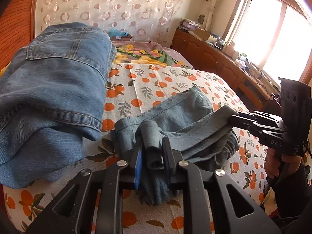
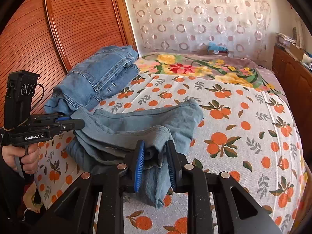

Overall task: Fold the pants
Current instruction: 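Lift the hem with both grippers and fold it over toward the waistband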

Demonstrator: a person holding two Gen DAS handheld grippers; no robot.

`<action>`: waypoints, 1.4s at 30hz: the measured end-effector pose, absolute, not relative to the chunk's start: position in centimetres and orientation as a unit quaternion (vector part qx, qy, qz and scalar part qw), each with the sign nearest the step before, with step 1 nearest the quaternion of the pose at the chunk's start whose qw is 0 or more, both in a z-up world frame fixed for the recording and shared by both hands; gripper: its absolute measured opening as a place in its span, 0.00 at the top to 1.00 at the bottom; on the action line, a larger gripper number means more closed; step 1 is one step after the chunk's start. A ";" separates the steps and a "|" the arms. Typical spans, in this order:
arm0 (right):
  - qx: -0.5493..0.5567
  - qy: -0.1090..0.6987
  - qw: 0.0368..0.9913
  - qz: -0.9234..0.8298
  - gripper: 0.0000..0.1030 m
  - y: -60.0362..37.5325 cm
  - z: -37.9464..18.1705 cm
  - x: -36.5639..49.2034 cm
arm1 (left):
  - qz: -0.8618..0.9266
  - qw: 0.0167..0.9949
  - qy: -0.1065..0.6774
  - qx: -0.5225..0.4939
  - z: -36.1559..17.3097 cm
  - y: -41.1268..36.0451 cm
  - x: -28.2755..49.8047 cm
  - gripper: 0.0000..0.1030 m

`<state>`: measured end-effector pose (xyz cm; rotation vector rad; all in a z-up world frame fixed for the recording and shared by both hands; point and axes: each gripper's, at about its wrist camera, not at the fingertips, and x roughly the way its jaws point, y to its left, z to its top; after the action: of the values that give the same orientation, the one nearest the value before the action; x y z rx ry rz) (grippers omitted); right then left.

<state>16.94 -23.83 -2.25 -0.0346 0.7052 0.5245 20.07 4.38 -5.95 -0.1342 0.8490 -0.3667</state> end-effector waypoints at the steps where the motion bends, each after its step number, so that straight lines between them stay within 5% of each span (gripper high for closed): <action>1: -0.015 0.341 0.905 0.254 0.75 -24.1 -2.2 16.8 | -0.174 0.893 0.410 -0.064 -5.9 4.6 20.0 0.75; 21: -0.032 0.365 0.891 0.269 0.64 -23.9 -2.3 17.2 | -0.193 0.878 0.434 -0.052 -7.6 3.7 19.8 0.68; 24: -0.026 0.368 0.887 0.278 0.65 -23.8 -2.3 18.2 | -0.203 0.880 0.428 -0.044 -7.4 3.2 20.5 0.80; 26: -0.021 0.369 0.884 0.287 0.80 -23.8 -2.4 18.8 | -0.207 0.881 0.424 -0.038 -7.3 3.0 21.0 0.85; 29: -0.023 0.366 0.883 0.292 0.90 -23.9 -2.5 19.6 | -0.208 0.881 0.423 -0.027 -7.3 2.6 21.8 0.92; 42: 0.007 0.334 0.905 0.265 0.96 -24.5 -2.3 23.3 | -0.184 0.896 0.404 -0.026 -6.2 3.0 24.0 0.98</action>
<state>23.26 -24.47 -2.28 0.0136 0.6907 0.5469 24.01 3.03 -6.23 -0.0529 0.8362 -0.3806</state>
